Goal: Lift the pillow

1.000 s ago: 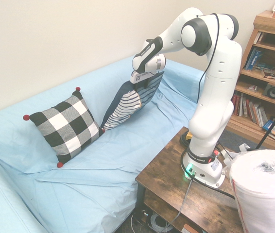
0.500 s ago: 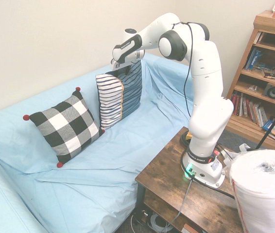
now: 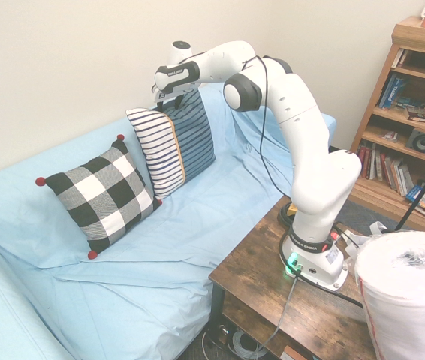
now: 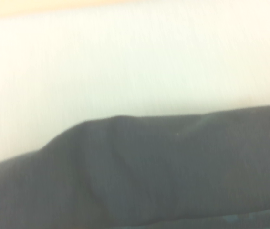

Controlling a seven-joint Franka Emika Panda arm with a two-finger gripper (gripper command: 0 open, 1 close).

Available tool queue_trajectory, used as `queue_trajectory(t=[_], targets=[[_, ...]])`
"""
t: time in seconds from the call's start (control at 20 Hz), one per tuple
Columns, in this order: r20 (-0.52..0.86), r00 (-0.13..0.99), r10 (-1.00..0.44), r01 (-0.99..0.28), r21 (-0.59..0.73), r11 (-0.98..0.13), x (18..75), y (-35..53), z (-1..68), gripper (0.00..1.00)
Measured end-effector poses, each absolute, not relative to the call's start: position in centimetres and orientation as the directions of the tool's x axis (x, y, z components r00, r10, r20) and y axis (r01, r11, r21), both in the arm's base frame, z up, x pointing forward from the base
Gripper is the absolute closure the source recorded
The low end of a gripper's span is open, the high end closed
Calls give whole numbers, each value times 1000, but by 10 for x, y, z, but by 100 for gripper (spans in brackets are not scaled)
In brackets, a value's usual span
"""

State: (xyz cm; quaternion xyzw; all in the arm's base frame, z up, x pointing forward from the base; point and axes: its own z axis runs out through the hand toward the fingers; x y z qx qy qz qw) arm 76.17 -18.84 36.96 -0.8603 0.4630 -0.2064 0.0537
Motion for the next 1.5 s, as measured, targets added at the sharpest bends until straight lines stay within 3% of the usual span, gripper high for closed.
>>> queue_trajectory(t=[0.25,0.75,1.2,1.5], targets=[[313,454,-834,-774,-324,-543,756,-197,371,0],[305,455,-837,-773,-332,-541,683,-183,380,0],[159,537,-829,-816,-154,-557,567,-153,331,0],[76,584,-808,-804,-82,-589,481,-65,326,0]])
